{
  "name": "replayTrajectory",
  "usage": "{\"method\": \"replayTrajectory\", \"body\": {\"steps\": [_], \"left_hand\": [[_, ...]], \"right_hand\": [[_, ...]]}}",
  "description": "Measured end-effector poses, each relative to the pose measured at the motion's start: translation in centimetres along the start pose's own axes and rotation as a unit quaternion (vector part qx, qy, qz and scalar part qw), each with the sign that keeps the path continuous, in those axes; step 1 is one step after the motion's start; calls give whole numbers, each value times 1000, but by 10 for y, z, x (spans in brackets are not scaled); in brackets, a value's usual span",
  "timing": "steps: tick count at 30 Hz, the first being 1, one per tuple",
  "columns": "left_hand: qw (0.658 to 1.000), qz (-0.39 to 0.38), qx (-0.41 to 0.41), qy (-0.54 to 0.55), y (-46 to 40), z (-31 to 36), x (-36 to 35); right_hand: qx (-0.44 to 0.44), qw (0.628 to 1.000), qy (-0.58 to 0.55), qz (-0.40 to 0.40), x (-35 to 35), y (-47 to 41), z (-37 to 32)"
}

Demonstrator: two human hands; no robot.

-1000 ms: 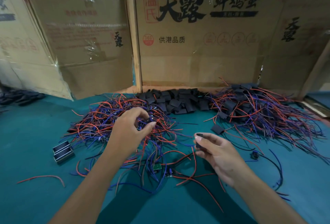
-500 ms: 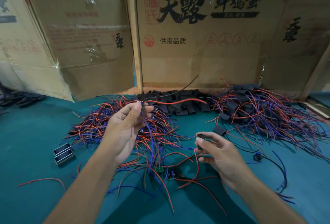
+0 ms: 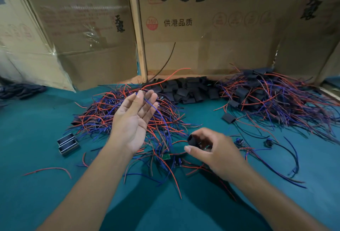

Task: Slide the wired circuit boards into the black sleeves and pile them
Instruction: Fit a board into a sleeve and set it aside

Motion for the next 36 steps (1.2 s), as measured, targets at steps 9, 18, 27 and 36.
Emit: {"method": "replayTrajectory", "body": {"steps": [9, 18, 27, 36], "left_hand": [[991, -6, -51, -120, 11, -3, -11], [998, 1, 7, -60, 12, -20, -12], [1000, -14, 26, 1, 15, -26, -15], [996, -12, 44, 73, 12, -22, -14]], "right_hand": [[-3, 999, -41, 12, 2, 4, -10], [57, 994, -84, -40, -11, 10, -32], [76, 991, -45, -98, -27, 16, -37], [62, 988, -70, -123, -31, 17, -36]]}}
Point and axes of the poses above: each hand's wrist, its own y-axis away from the middle knuckle, its own x-axis out of the back of the hand, z = x × y, the point moved 7 cm from there along -y, towards the middle knuckle
